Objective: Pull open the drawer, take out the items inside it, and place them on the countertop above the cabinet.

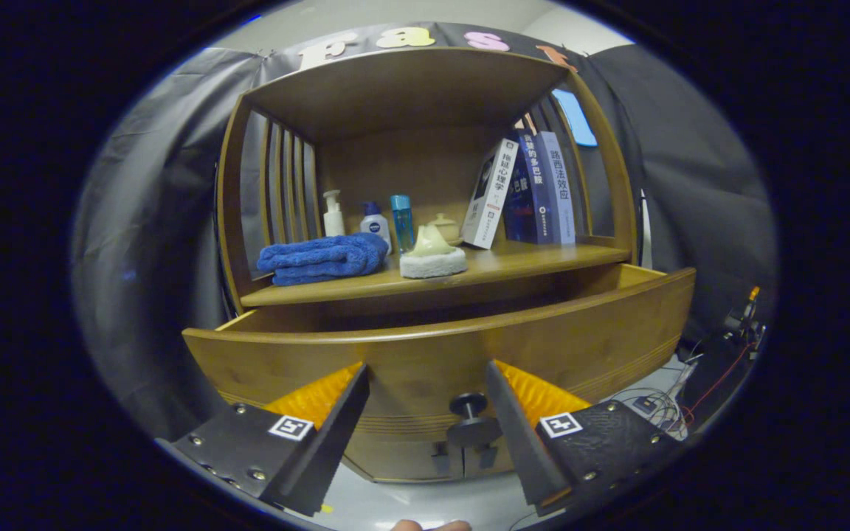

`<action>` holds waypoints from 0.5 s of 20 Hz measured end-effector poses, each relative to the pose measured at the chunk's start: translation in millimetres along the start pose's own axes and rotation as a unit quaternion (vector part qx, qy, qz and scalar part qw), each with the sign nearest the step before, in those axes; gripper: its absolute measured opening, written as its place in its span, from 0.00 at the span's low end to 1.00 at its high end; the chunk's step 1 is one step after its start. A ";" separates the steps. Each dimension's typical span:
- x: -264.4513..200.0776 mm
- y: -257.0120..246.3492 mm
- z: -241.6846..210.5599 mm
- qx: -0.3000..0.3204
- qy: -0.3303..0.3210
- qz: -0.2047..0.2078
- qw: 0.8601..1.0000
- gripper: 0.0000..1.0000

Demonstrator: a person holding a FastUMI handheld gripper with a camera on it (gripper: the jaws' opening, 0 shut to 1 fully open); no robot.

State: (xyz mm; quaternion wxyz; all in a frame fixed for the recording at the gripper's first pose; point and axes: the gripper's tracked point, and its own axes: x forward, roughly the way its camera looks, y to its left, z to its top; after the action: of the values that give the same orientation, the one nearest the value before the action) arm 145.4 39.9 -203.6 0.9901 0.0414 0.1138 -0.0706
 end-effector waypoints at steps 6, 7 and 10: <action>29.0 -1.5 -8.8 -0.035 0.023 -0.004 0.999 0.99; 34.2 -1.2 -7.9 -0.035 0.023 -0.004 0.999 0.99; 46.3 -0.2 -5.7 -0.032 0.020 -0.004 0.999 0.98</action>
State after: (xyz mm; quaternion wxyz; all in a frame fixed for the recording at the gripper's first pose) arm 188.7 34.2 -219.9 0.9881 0.0104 0.1364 -0.0703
